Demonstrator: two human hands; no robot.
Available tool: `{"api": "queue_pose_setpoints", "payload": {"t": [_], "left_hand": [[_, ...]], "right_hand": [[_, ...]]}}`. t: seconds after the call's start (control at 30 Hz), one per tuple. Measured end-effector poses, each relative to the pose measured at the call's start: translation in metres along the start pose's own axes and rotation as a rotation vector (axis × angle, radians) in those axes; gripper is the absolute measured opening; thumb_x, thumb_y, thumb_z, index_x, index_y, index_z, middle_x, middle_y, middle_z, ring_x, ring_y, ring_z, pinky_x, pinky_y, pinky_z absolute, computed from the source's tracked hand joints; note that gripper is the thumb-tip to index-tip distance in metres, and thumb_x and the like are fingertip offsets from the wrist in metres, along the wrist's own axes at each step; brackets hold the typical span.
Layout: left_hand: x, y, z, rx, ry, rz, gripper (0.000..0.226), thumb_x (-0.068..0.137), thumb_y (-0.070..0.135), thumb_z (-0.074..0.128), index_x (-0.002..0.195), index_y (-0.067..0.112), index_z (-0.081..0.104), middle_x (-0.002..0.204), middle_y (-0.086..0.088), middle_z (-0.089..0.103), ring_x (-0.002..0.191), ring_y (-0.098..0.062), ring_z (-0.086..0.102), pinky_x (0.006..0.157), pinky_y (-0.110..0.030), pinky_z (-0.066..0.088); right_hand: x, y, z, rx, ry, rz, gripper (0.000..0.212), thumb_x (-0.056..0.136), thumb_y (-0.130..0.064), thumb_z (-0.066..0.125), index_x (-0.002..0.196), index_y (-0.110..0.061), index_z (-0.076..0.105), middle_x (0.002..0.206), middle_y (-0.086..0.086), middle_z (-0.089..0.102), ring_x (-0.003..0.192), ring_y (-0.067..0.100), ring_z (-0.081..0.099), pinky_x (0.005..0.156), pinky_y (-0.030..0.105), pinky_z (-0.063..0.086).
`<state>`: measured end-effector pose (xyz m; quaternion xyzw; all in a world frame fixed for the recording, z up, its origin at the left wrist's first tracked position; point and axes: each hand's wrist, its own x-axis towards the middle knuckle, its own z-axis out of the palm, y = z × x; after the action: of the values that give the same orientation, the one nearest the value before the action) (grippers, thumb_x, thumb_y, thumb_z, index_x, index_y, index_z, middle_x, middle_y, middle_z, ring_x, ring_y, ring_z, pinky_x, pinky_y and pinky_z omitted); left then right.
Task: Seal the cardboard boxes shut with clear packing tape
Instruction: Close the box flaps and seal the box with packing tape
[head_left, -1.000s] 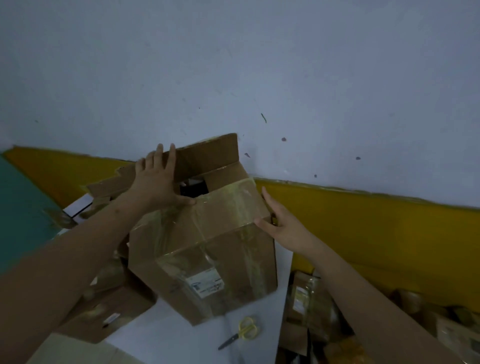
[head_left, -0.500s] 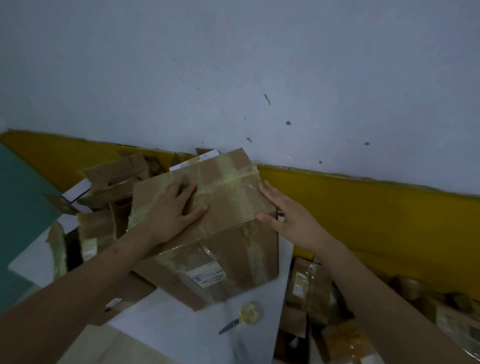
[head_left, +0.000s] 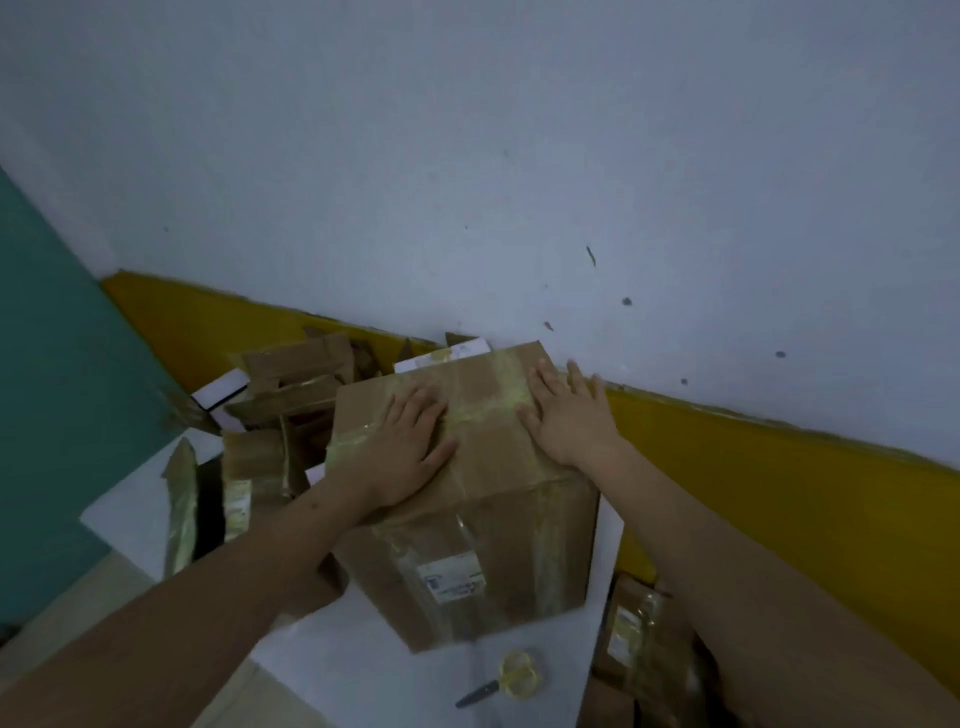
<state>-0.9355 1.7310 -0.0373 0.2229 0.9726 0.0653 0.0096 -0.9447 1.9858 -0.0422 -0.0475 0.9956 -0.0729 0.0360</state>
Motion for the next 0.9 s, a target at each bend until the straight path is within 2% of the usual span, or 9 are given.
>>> {"api": "queue_pose_setpoints", "payload": {"t": [0.07,0.13,0.23,0.37,0.47,0.57,0.7,0.83,0.9], "left_hand": [[-0.03,0.003,-0.011,-0.017,0.215,0.062,0.062,0.104,0.055,0.025,0.146,0.015,0.046,0.158,-0.012,0.035,0.15,-0.031,0.024,0.126,-0.048,0.006],[-0.074,0.005,-0.017,-0.096,0.523,0.106,0.037,0.103,0.035,0.04,0.12,0.011,0.063,0.131,-0.01,0.053,0.125,-0.028,0.048,0.115,-0.042,0.028],[-0.152,0.005,0.014,-0.289,0.724,-0.079,0.019,0.096,0.022,0.044,0.093,0.009,0.059,0.101,-0.002,0.052,0.096,-0.018,0.047,0.082,-0.029,0.037],[-0.235,-0.015,0.123,-0.372,0.36,-0.464,0.007,0.092,0.023,0.059,0.089,0.023,0.052,0.086,0.008,0.05,0.083,-0.015,0.046,0.068,-0.031,0.04],[-0.271,-0.025,0.188,-0.535,-0.031,-0.772,0.016,0.092,0.027,0.07,0.094,0.022,0.056,0.083,0.005,0.053,0.08,-0.018,0.053,0.066,-0.032,0.041],[-0.284,-0.025,0.233,-0.664,-0.315,-0.924,0.031,0.094,0.038,0.068,0.112,0.015,0.057,0.084,0.004,0.055,0.072,-0.011,0.053,0.06,-0.022,0.039],[-0.291,-0.016,0.289,-0.855,-0.432,-1.09,0.056,0.091,0.04,0.073,0.131,0.007,0.052,0.092,0.001,0.059,0.075,-0.006,0.057,0.057,-0.014,0.039],[-0.274,0.0,0.343,-1.054,-0.483,-1.124,0.098,0.065,0.064,0.082,0.139,0.009,0.046,0.11,-0.007,0.063,0.096,-0.021,0.066,0.084,-0.029,0.054],[-0.267,0.005,0.358,-1.137,-0.486,-1.057,0.087,0.073,0.054,0.084,0.139,0.015,0.043,0.105,-0.001,0.066,0.088,-0.011,0.065,0.076,-0.022,0.054]], "right_hand": [[-0.007,-0.006,-0.007,0.021,0.157,0.014,0.063,0.104,-0.053,0.017,0.158,-0.02,0.018,0.167,0.001,0.008,0.153,0.032,0.0,0.121,0.056,0.001],[-0.027,-0.022,-0.011,0.125,0.494,-0.056,0.052,0.105,-0.041,0.028,0.146,-0.016,0.045,0.157,0.008,0.037,0.144,0.034,0.03,0.118,0.051,0.022],[-0.072,-0.064,0.006,0.386,0.896,-0.395,0.03,0.101,-0.021,0.043,0.108,-0.007,0.069,0.109,0.01,0.067,0.097,0.027,0.059,0.084,0.038,0.048],[-0.11,-0.109,0.085,0.517,0.495,-0.603,0.029,0.103,-0.024,0.042,0.102,-0.012,0.068,0.093,0.003,0.068,0.075,0.017,0.058,0.062,0.027,0.046],[-0.123,-0.125,0.17,0.603,0.026,-0.436,0.026,0.104,-0.026,0.042,0.114,-0.018,0.065,0.094,0.0,0.069,0.071,0.011,0.057,0.059,0.028,0.041],[-0.135,-0.129,0.251,0.591,-0.325,-0.238,0.028,0.103,-0.026,0.044,0.125,-0.018,0.059,0.115,0.002,0.068,0.097,0.02,0.063,0.071,0.028,0.041],[-0.156,-0.131,0.325,0.651,-0.498,-0.008,0.023,0.101,-0.02,0.043,0.116,-0.017,0.06,0.114,0.005,0.068,0.103,0.025,0.063,0.078,0.033,0.05],[-0.163,-0.114,0.372,0.71,-0.483,0.103,0.027,0.1,-0.018,0.045,0.123,-0.016,0.06,0.12,0.004,0.068,0.108,0.025,0.062,0.088,0.033,0.05],[-0.164,-0.105,0.389,0.795,-0.452,0.17,0.029,0.098,-0.016,0.046,0.122,-0.022,0.061,0.116,0.006,0.069,0.101,0.025,0.065,0.09,0.04,0.053]]}}
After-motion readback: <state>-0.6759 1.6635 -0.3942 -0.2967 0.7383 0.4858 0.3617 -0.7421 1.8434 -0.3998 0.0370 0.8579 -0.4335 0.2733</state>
